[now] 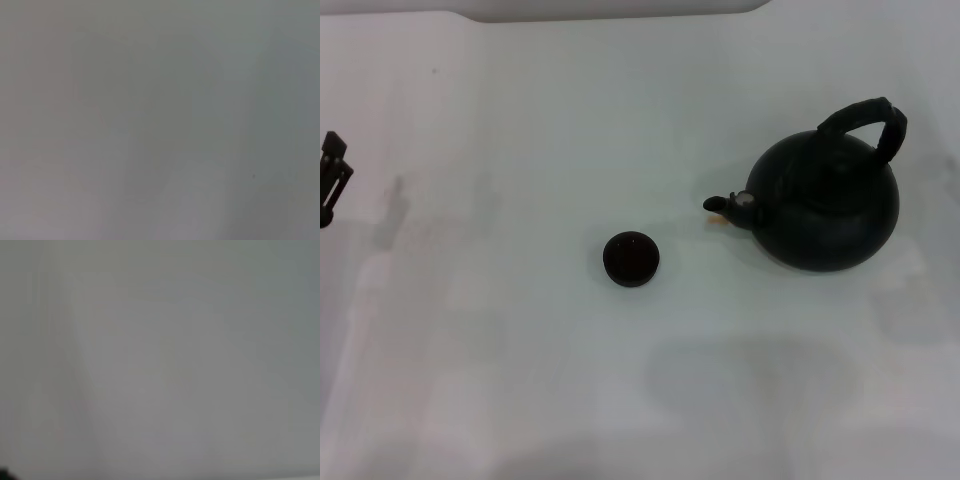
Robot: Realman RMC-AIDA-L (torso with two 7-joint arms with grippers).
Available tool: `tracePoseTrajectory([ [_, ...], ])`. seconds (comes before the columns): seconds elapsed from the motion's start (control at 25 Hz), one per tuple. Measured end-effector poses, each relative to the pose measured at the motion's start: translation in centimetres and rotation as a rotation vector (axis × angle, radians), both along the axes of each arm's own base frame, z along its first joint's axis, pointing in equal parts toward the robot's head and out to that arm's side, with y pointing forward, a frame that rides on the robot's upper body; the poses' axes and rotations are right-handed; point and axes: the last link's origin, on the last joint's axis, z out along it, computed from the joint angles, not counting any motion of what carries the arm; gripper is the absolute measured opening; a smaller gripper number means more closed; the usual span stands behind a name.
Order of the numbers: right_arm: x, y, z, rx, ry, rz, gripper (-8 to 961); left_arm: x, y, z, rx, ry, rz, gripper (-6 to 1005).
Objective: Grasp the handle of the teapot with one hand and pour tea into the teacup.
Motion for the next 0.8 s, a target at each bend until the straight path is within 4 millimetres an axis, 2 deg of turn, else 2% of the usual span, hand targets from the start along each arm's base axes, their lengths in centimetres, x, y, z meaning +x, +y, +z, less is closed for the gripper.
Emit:
tracePoseTrajectory([
  [0.4, -0.9, 2.1, -0.3, 0.000, -0.045, 0.028, 790, -0.2, -0.6, -0.2, -0.006, -0.002, 0.009, 890],
  [0.8, 0.0, 2.0, -0.9, -0.028, -0.053, -0.040, 789, -0.2, -0.6, -0.5, -0.021, -0.001, 0.008, 890],
])
